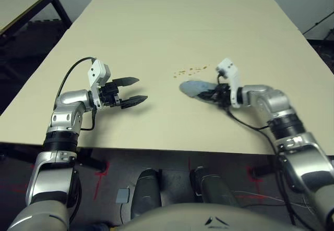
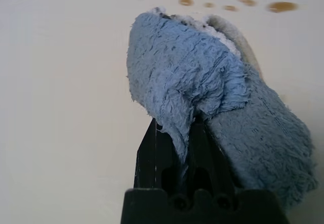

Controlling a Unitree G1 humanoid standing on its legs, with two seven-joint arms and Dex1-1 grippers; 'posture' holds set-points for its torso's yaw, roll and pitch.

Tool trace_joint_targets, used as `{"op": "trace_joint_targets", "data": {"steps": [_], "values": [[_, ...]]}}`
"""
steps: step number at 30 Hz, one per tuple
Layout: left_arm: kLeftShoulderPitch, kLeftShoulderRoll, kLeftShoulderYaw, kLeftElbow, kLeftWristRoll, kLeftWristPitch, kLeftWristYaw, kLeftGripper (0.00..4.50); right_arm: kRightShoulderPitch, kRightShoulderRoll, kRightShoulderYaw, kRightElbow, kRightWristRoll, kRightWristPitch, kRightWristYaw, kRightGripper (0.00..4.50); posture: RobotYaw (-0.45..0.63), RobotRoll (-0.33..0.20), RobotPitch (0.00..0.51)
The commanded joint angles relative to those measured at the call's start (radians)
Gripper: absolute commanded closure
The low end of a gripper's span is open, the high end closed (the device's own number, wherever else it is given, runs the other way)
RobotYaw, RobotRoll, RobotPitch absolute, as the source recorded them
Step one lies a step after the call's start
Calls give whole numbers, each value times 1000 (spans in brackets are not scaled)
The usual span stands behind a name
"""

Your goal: Wipe the water off the table with a rag.

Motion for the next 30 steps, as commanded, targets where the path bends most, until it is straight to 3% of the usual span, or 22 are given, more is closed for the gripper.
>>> {"op": "trace_joint_targets", "data": {"steps": [1,8,16,22,30], "values": [[-3,-5,-7,6,5,-6,-7,0,-17,-59,-48,97,-43,-47,-39,4500,-165,0,103],[-18,-2,-7,28,11,-13,-10,0,-147,-6,-277,224,80,-126,-143,4500,-180,0,104],[-32,5,-5,48,17,-20,-12,0,-271,116,-386,357,122,-192,-252,4500,-180,0,104],[-24,10,-2,42,16,-21,-9,0,-318,156,-357,460,72,-249,-277,4500,-150,0,101],[6,35,11,24,13,-25,1,0,-291,221,-213,573,-87,-347,-260,4500,-136,0,98]]}}
